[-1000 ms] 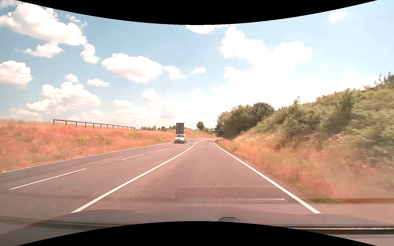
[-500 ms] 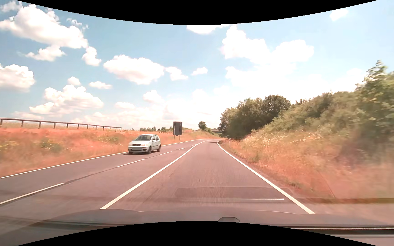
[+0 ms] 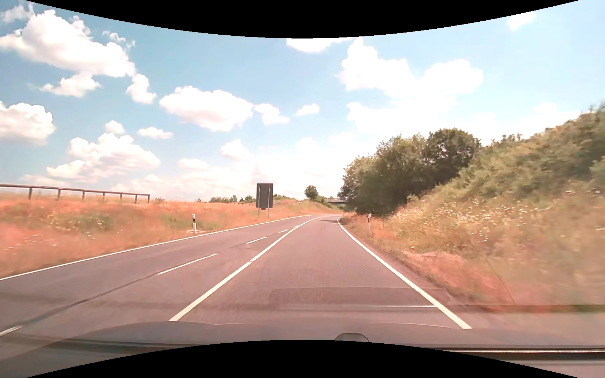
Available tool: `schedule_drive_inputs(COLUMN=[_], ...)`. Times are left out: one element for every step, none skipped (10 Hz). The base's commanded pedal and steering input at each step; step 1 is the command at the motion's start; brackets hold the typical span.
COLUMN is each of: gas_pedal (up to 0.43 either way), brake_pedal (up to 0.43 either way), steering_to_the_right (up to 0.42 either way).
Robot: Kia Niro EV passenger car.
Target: Follow the waypoints while adhering to traffic rules and regulations
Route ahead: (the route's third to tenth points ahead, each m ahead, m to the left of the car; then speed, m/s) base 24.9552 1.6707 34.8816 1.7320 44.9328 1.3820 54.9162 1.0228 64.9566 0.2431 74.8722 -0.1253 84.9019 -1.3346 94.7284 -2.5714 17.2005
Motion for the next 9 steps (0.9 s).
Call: schedule_drive_inputs(gas_pedal=[0.15,0.15,0.15,0.15,0.15,0.15,0.157,0.157,0.157], brake_pedal=[0.0,0.0,0.0,0.0,0.0,0.0,0.0,0.0,0.0], steering_to_the_right=[-0.004,-0.004,-0.003,-0.003,-0.002,-0.002,-0.002,-0.001,0.0])
